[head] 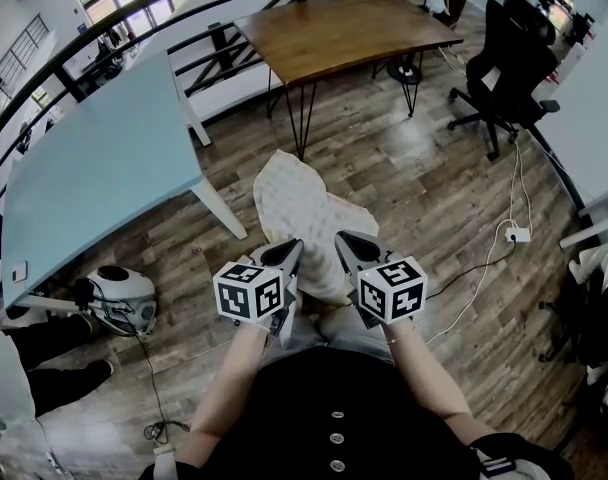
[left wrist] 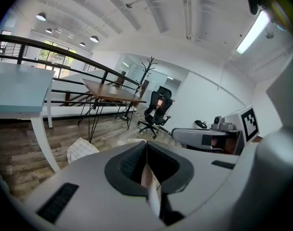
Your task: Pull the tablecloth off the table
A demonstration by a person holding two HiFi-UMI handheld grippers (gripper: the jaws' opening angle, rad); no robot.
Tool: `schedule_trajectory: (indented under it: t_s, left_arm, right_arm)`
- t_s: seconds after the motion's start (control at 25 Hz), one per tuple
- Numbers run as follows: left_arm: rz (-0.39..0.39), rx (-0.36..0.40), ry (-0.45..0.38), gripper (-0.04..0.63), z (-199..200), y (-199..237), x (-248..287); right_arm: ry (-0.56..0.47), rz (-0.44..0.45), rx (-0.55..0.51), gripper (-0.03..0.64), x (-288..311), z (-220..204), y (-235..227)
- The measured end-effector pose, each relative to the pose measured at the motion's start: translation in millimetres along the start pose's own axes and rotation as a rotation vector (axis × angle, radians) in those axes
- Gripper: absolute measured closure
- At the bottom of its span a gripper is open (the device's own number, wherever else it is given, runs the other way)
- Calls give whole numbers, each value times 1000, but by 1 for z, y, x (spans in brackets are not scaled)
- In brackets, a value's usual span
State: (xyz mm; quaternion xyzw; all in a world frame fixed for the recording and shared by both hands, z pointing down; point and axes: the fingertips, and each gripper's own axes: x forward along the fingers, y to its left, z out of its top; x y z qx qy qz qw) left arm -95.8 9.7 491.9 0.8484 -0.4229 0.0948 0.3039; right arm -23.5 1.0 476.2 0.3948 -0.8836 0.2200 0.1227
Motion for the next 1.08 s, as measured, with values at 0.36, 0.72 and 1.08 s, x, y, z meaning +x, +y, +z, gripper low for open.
schedule_trajectory:
  t_s: [0.36, 0.72, 1.08]
  left_arm:
    - [-3, -3, 1, 578, 0, 0, 0]
    - [3, -23, -1, 578, -2, 4, -1]
    - [5, -27, 4, 578, -6, 5, -4]
  right_arm:
    - [9, -1, -31, 591, 1, -1, 1]
    - [23, 8, -31, 591, 3, -7, 3]
    - [56, 23, -35, 591, 4, -20, 11]
